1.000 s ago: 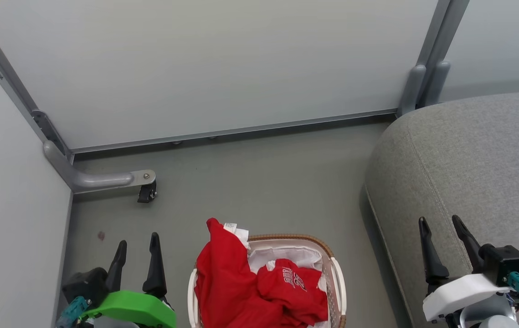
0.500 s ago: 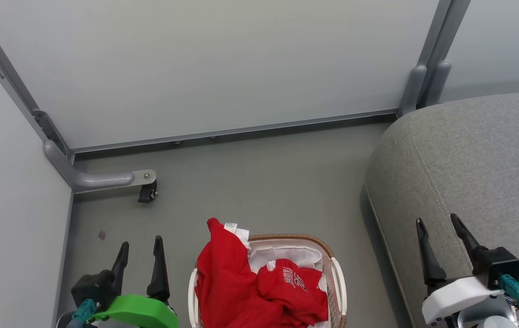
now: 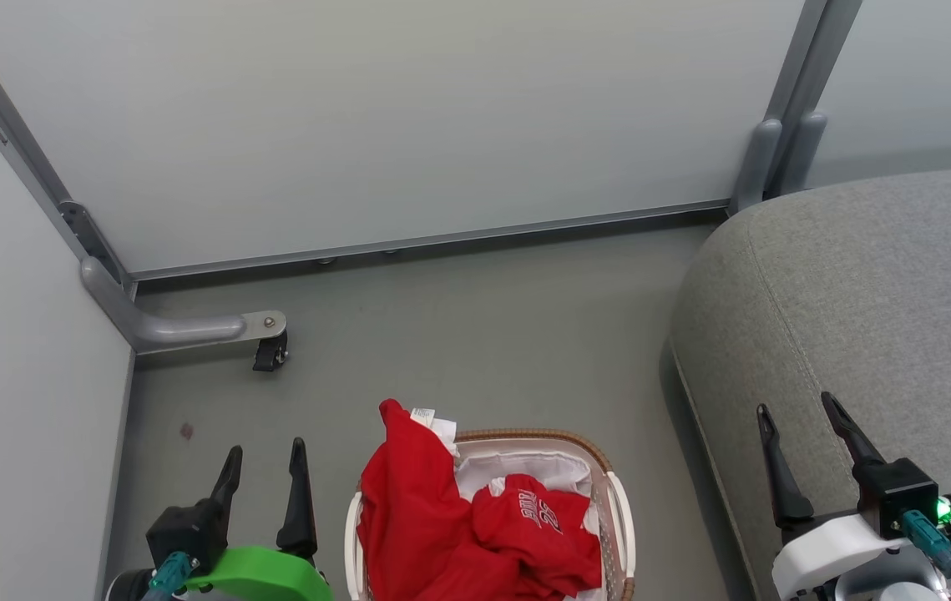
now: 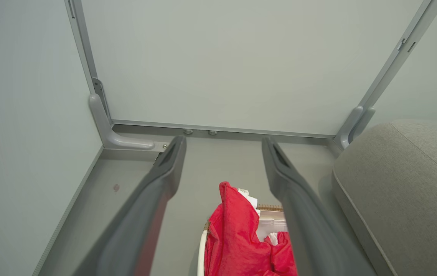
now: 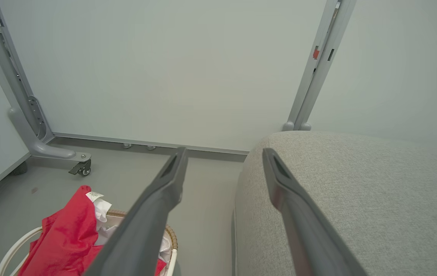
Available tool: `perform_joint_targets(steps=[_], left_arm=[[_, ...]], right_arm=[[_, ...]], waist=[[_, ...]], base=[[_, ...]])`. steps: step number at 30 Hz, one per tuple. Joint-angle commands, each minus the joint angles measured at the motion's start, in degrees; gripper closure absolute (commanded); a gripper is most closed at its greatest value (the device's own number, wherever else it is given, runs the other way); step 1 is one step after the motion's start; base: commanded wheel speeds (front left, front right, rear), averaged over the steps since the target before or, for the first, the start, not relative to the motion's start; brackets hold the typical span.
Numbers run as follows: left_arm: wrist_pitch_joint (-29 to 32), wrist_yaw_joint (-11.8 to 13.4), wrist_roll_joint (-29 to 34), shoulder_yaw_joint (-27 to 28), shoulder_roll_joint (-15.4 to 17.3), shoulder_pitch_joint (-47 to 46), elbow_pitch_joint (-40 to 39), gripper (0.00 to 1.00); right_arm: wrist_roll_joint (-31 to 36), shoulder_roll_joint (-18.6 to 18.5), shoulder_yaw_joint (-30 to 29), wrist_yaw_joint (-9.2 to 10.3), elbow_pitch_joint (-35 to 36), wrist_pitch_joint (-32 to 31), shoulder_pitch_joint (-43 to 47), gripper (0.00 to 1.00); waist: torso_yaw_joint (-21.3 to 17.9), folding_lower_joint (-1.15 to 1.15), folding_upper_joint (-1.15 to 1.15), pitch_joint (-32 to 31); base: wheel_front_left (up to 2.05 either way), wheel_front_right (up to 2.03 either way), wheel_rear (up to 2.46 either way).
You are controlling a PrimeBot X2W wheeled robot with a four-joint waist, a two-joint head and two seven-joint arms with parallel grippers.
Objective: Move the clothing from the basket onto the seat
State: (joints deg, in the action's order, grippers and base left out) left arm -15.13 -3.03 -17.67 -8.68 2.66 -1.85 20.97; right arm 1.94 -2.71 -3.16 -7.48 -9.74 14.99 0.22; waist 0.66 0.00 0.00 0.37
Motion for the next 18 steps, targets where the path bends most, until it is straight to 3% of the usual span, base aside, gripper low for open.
perform_joint_targets(steps=[1,18], left_arm=[[-0.04,0.09,0.05,0.06,0.40,0.21,0.19,0.00],[-0.04,-0.07,0.32,0.24,0.39,-0.05,0.47,0.00]], right_arm=[[-0.13,-0.33,-0.08,-0.02,0.16,0.29,0.58,0.00],[-0.51,-0.33,0.07,-0.02,0.42,0.29,0.29,0.00]], waist=[[0.02,0.00,0.00,0.02],[-0.17,0.00,0.00,0.32]], base=[[0.00,0.00,0.00],[0.00,0.00,0.00]])
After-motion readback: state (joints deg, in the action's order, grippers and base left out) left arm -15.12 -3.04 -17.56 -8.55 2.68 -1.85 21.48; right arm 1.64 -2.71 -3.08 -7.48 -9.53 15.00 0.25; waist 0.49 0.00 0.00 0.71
